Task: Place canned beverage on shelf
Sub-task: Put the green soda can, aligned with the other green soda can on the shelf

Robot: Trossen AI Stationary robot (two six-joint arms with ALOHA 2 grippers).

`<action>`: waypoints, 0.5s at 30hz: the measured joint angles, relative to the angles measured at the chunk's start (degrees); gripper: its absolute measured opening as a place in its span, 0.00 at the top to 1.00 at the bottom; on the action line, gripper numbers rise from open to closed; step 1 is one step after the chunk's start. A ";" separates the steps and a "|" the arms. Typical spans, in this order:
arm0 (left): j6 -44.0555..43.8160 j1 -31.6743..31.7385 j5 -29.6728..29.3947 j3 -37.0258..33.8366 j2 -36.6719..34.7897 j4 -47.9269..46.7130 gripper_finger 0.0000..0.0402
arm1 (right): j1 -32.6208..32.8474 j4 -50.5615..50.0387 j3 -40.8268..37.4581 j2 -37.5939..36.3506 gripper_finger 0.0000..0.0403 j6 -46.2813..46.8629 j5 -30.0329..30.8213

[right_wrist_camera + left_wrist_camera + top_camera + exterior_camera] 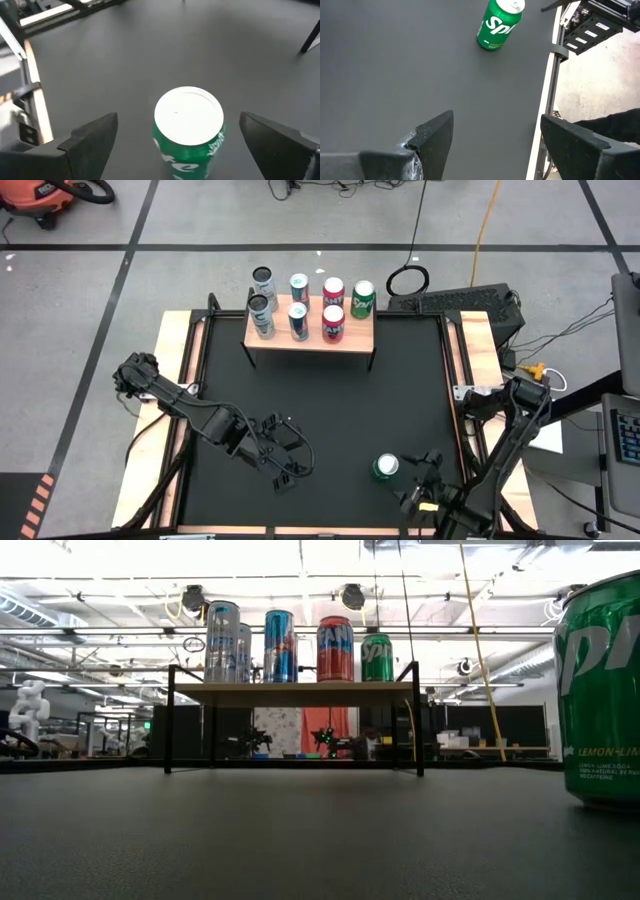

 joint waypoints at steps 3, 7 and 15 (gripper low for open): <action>0.31 0.00 0.14 0.00 0.00 -0.01 0.26 | -0.35 0.74 -1.74 0.00 0.01 -0.59 -0.02; 0.30 0.02 0.17 0.00 0.00 -0.01 0.26 | -0.97 4.78 -4.01 0.00 0.01 -3.47 0.04; 0.21 0.04 0.12 0.00 0.04 0.03 0.26 | -2.93 13.34 -7.40 0.00 0.01 -9.66 -0.02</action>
